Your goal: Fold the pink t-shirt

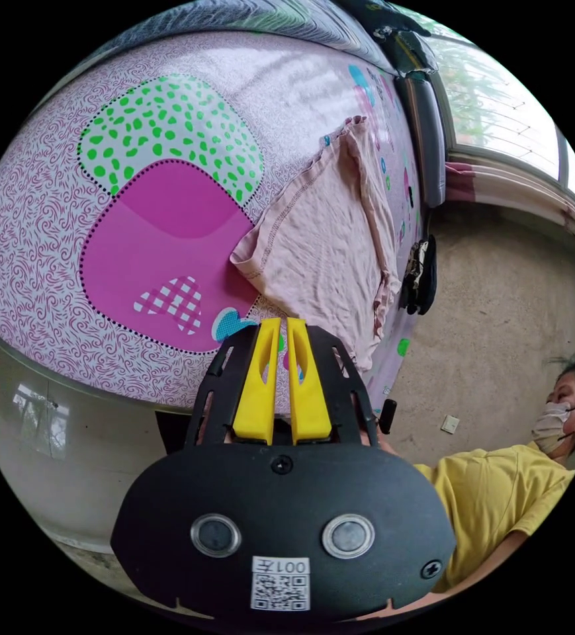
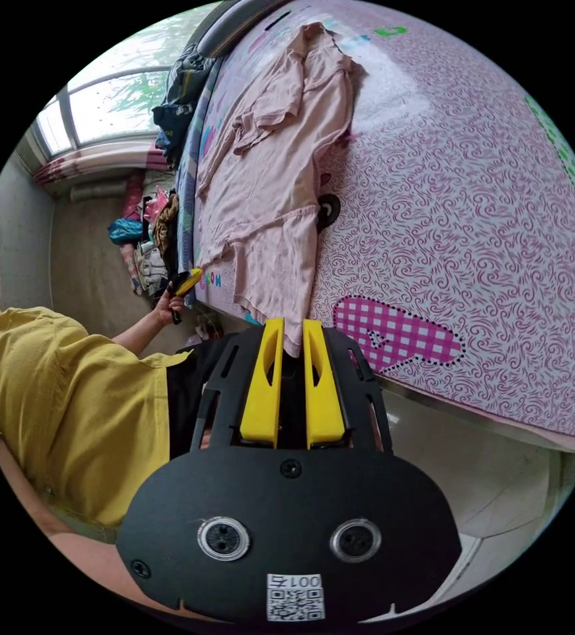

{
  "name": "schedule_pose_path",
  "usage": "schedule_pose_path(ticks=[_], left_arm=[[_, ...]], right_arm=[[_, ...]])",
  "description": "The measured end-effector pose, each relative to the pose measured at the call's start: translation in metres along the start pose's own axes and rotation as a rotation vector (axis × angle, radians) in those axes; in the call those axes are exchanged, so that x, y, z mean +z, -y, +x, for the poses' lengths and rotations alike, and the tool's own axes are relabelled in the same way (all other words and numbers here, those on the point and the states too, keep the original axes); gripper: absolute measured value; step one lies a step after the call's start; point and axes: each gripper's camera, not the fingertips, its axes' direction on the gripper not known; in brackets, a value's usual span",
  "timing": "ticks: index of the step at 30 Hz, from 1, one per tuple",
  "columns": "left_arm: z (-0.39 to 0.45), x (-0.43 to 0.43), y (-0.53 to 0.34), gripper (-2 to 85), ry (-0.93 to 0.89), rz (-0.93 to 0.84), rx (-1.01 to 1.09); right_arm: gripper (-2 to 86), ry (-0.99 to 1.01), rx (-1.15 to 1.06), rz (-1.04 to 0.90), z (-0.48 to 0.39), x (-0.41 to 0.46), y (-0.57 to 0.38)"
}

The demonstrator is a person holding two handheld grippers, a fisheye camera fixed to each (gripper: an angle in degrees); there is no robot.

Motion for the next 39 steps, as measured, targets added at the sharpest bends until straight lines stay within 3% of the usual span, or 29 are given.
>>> schedule_pose_path(ticks=[16, 31, 39], left_arm=[[-0.013, -0.008, 0.012, 1.6, -0.016, 0.008, -0.054], [-0.018, -0.02, 0.025, 1.5, -0.107, 0.069, -0.117], [-0.008, -0.025, 0.031, -1.1, -0.112, 0.101, -0.131]], right_arm=[[5.8, 0.133, 0.059, 0.022, -0.135, 0.014, -0.123], [1.0, 0.183, 0.147, 0.052, -0.285, 0.121, -0.311], [0.7, 0.238, 0.085, 0.054, -0.399, 0.233, -0.437]])
